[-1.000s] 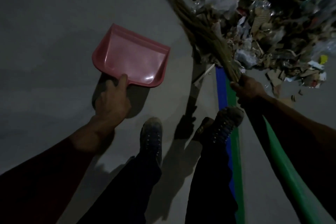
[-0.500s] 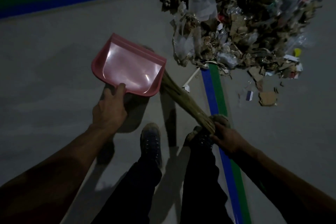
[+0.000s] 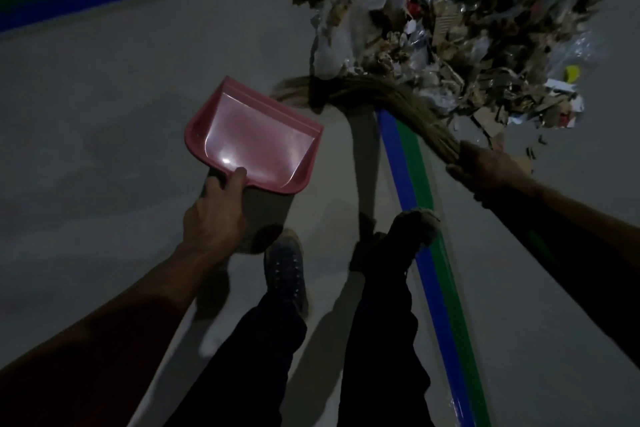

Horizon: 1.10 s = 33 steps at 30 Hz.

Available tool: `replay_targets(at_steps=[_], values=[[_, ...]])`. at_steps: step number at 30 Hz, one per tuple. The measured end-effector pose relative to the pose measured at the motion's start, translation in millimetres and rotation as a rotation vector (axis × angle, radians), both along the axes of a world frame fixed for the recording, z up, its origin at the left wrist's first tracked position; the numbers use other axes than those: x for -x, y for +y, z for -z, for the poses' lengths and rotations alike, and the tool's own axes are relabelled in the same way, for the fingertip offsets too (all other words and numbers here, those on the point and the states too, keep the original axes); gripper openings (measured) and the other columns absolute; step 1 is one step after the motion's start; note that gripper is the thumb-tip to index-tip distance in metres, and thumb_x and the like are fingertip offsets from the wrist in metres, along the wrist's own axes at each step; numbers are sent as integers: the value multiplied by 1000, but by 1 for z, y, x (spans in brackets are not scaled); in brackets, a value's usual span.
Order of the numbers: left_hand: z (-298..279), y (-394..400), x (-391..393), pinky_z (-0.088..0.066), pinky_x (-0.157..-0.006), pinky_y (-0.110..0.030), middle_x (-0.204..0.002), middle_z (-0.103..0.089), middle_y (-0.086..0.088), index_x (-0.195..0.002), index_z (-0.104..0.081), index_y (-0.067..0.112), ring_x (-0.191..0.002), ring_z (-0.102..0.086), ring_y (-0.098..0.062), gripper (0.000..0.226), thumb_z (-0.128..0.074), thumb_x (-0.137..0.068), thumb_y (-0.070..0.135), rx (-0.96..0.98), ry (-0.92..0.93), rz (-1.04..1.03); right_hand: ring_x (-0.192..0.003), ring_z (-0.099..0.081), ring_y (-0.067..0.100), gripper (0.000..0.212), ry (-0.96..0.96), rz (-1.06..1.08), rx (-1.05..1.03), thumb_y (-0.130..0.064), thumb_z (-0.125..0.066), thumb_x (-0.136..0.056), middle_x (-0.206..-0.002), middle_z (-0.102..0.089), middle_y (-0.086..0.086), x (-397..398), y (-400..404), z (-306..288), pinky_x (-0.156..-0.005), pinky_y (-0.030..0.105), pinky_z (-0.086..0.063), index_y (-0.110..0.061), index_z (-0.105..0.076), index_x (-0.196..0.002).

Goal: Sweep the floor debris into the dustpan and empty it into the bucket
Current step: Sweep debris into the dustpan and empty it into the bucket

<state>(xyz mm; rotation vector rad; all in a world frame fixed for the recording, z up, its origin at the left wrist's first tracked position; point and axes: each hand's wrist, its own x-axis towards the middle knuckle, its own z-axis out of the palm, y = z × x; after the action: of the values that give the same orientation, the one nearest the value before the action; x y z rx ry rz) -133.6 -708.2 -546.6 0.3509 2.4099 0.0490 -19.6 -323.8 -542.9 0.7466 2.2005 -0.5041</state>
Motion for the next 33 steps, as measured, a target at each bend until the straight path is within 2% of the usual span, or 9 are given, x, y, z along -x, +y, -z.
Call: replay_targets(at_steps=[4, 8, 14, 20, 25, 27, 30, 31, 33], values=[[-8, 5, 2, -43, -68, -42, -113, -40, -19, -142, -28, 24, -83, -54, -40, 62, -50, -87, 7, 24, -30, 23, -50, -63, 25, 41, 56, 53, 82, -29, -54, -99, -90, -66, 20, -12, -12, -24, -53, 45, -56, 1, -47, -127], [-14, 8, 8, -42, -65, -37, -114, -41, -17, -145, -26, 25, -80, -52, -34, 64, -51, -89, 9, 21, -47, 59, -43, -62, 22, 43, 158, 225, 191, -26, -54, -99, -73, -62, 5, -29, -25, -46, -38, 33, -51, -19, -44, -141], [-23, 15, 23, -43, -70, -39, -119, -41, -18, -144, -25, 27, -90, -56, -39, 61, -49, -90, 12, 0, -61, 95, -41, -59, 21, 40, 297, 474, 261, -27, -59, -97, -70, -61, 5, -33, -36, -67, -39, 29, -47, -38, -48, -135], [-19, 34, 41, -40, -70, -38, -120, -41, -17, -146, -25, 28, -94, -56, -38, 63, -51, -90, 13, -11, -58, 137, -38, -57, 18, 37, 411, 640, 220, -30, -58, -97, -69, -59, 10, -14, -21, -66, -38, 29, -47, -34, -49, -134], [9, 60, 58, -43, -72, -39, -122, -42, -18, -148, -22, 28, -95, -56, -37, 65, -51, -92, 13, 15, -65, 188, -42, -62, 9, 50, 475, 549, 45, -32, -58, -95, -75, -63, 0, 28, 16, -30, -32, 22, -44, -28, -42, -142], [25, 70, 66, -44, -75, -40, -124, -41, -18, -149, -19, 28, -97, -56, -37, 68, -52, -92, 12, 34, -85, 199, -47, -64, 13, 51, 465, 526, 20, -38, -57, -91, -83, -65, 3, 51, 33, -12, -39, 30, -52, -28, -41, -139], [48, 84, 78, -45, -77, -41, -126, -39, -18, -150, -15, 29, -101, -56, -38, 75, -55, -90, 12, 73, -123, 211, -67, -67, 28, 52, 427, 510, 12, -40, -57, -85, -95, -65, 7, 82, 57, 16, -64, 49, -59, -30, -43, -133], [56, 88, 82, -45, -78, -42, -128, -38, -17, -151, -15, 29, -101, -56, -38, 76, -57, -89, 14, 82, -125, 222, -70, -66, 29, 50, 432, 509, 7, -36, -57, -84, -98, -65, 7, 91, 65, 27, -66, 49, -59, -30, -44, -131], [71, 94, 90, -47, -79, -42, -131, -37, -19, -152, -13, 29, -100, -58, -39, 78, -59, -89, 19, 99, -131, 247, -70, -64, 27, 47, 439, 498, -21, -31, -57, -84, -104, -66, 10, 107, 83, 48, -66, 41, -55, -26, -45, -129]])
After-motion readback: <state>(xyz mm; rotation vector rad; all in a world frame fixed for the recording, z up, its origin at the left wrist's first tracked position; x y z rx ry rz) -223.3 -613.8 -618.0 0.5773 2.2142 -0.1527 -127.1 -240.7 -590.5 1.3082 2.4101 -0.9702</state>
